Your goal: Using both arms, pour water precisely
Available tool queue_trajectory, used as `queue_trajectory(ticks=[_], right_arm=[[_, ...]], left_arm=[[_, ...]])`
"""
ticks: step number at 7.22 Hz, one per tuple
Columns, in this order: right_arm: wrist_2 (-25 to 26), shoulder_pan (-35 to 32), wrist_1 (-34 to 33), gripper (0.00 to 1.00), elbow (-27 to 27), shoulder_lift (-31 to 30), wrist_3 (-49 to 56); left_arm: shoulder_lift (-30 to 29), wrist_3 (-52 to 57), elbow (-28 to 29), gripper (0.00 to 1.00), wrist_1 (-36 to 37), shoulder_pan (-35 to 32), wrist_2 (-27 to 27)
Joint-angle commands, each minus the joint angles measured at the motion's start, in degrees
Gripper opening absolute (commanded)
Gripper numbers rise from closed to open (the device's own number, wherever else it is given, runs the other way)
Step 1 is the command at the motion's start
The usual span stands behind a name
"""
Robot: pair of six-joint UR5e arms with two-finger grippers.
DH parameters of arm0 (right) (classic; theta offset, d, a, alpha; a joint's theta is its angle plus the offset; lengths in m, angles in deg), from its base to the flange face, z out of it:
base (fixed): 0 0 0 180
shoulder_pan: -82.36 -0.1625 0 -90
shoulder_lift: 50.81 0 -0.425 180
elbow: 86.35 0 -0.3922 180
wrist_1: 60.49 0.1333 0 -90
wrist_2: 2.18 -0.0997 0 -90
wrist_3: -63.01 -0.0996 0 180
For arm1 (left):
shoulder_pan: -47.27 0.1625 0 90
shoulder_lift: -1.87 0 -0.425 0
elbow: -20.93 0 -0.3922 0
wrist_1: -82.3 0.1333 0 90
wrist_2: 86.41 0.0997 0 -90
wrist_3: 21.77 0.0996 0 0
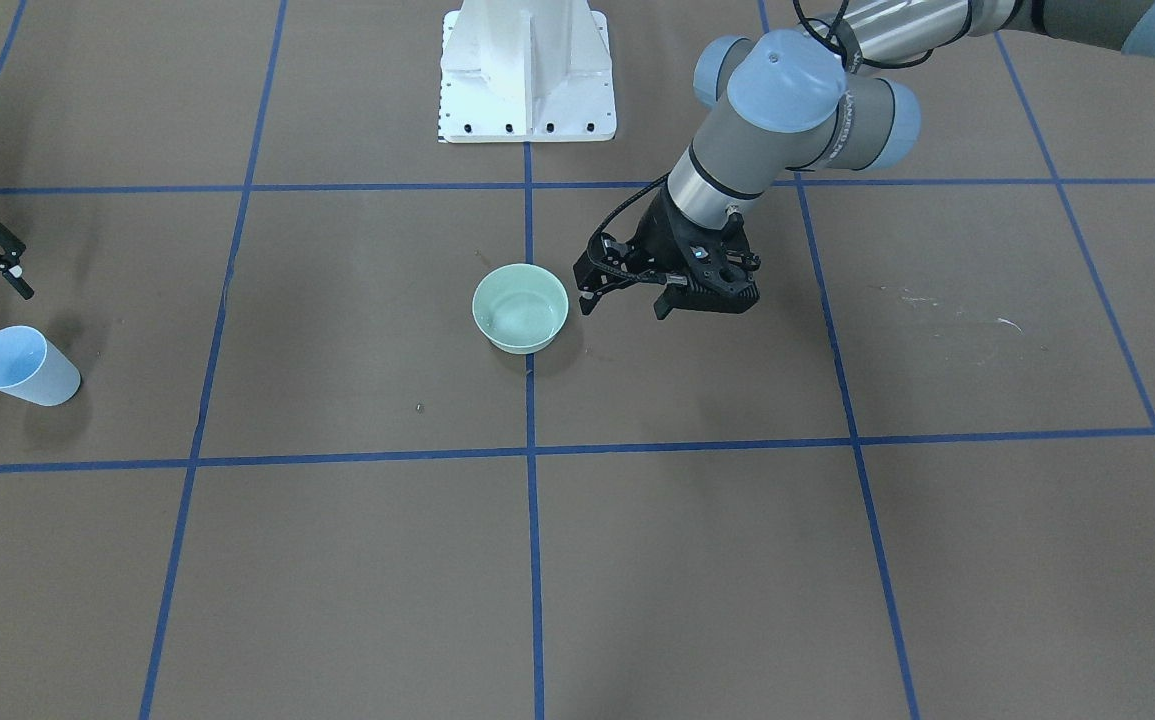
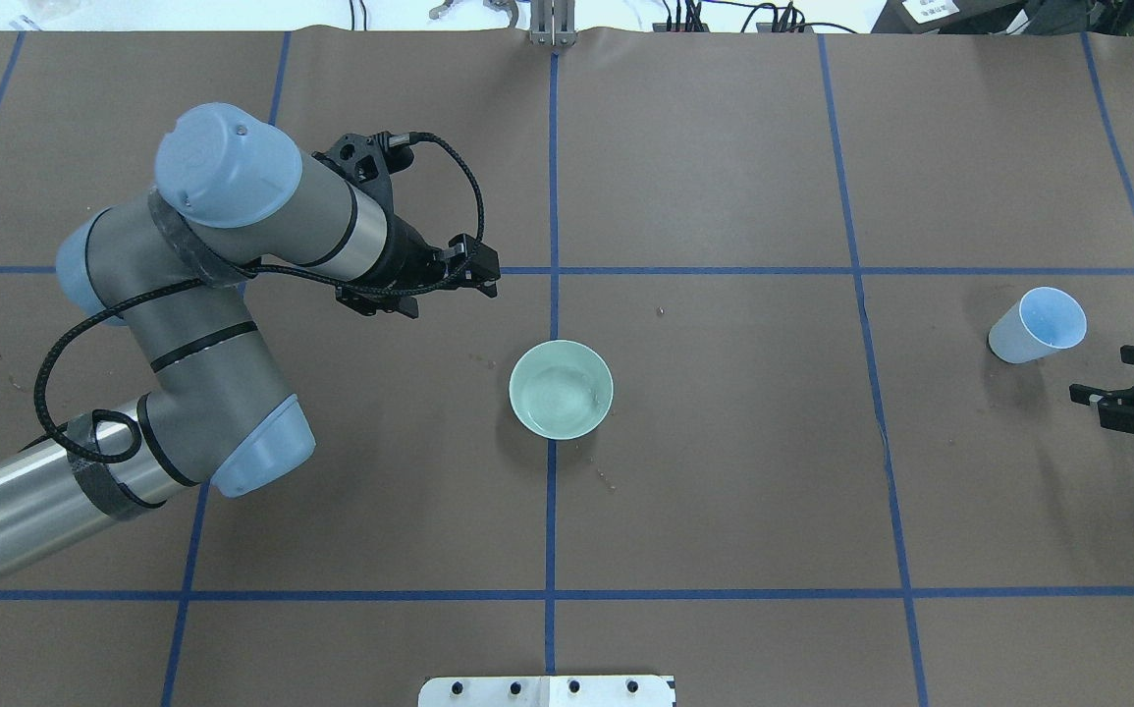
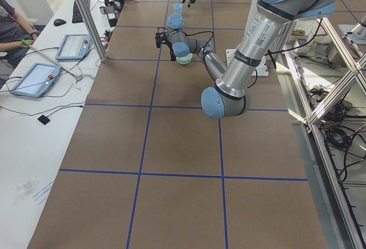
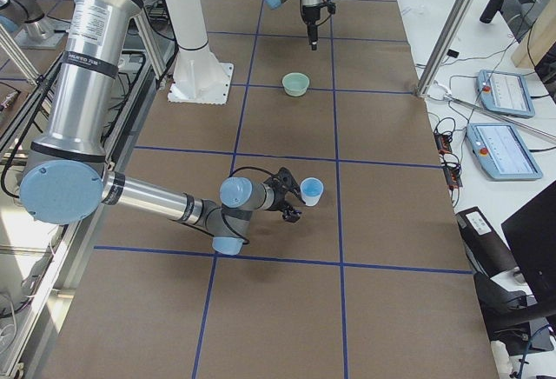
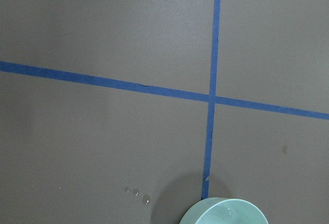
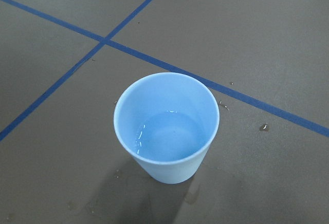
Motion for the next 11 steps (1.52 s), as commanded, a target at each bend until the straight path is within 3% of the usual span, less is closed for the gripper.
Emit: queue_trajectory(ticks=[1,3,6,11], right_arm=[[4.5,2.1,4.3,0.98,1.8,0.1,-3.1],[8.6,5.3,11.1,0.95,6.9,1.9,-3.1],[14.9,8.7,11.2,0.93,6.9,2.7,-2.7],[16.6,9.6,11.3,0.91,8.4,5.1,0.6]], left_arm=[[0.2,0.0,-0.4,0.99,0.2,0.0,0.0],[0.2,0.0,-0.5,0.99,0.5,0.0,0.0],[0.3,0.0,-0.8,0.99,0.5,-0.1,0.0],[0.7,0.1,-0.9,0.99,0.5,-0.9,-0.3]])
